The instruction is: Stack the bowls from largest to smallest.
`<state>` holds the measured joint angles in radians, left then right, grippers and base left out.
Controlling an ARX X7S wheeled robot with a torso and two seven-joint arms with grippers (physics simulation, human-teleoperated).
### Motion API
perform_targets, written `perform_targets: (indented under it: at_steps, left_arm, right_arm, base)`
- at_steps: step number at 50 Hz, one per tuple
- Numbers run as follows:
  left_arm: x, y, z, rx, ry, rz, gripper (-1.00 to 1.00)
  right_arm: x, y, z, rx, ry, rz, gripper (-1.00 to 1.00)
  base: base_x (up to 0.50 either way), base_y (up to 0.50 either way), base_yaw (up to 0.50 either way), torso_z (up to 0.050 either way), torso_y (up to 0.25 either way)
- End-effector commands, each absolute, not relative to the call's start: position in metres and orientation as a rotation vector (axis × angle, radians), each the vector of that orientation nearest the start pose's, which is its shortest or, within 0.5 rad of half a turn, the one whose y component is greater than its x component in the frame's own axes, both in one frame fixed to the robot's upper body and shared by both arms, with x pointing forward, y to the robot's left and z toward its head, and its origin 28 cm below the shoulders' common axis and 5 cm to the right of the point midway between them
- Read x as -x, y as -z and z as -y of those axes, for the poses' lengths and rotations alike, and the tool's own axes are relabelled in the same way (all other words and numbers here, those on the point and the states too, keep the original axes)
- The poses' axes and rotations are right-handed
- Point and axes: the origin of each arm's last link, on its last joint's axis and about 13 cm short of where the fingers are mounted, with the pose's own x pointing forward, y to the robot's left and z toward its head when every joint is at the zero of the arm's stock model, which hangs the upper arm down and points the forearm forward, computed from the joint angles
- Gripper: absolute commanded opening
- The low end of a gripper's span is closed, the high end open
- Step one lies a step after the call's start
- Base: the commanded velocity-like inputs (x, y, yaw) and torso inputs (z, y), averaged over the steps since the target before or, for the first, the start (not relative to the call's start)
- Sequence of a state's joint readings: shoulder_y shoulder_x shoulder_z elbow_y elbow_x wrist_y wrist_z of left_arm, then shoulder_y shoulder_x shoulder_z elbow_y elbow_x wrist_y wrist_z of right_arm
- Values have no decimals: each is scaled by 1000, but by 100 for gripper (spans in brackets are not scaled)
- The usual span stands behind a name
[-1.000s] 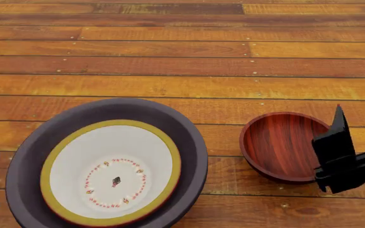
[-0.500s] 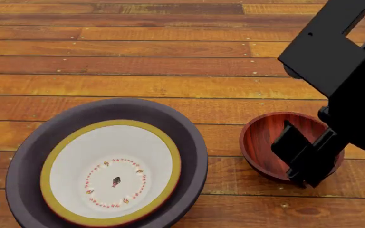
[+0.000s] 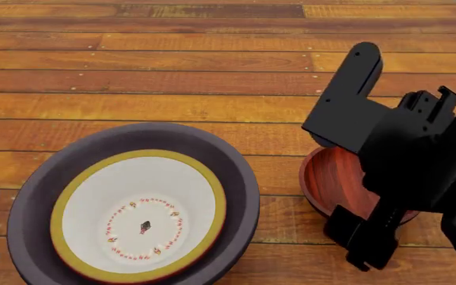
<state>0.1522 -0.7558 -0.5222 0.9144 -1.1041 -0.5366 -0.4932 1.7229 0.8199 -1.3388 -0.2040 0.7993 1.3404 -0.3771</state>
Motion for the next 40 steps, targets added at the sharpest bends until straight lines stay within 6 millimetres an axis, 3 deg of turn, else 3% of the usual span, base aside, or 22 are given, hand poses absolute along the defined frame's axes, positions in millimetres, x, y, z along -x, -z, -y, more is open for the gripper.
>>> perform_targets:
  at_steps: [1,15,32,40]
  left_arm:
    - [-141,-203,-304,54,-81,235,100]
    - [-139,-205,-305,57,-87,240,100]
    - [-139,-202,-305,57,-84,231,100]
    - [-140,-201,-306,57,-89,231,100]
  right_arm:
    - [-308,-299,174,912,-562,-736,100]
    - [-314,-280,169,950,-590,-779,100]
    - [-353,-263,172,945,-549,-809,100]
    - [-359,-249,173,931,-562,-851,100]
  base:
    - [0,0,0,0,0]
    - [0,0,0,0,0]
    - [0,0,0,0,0]
    - [0,0,0,0,0]
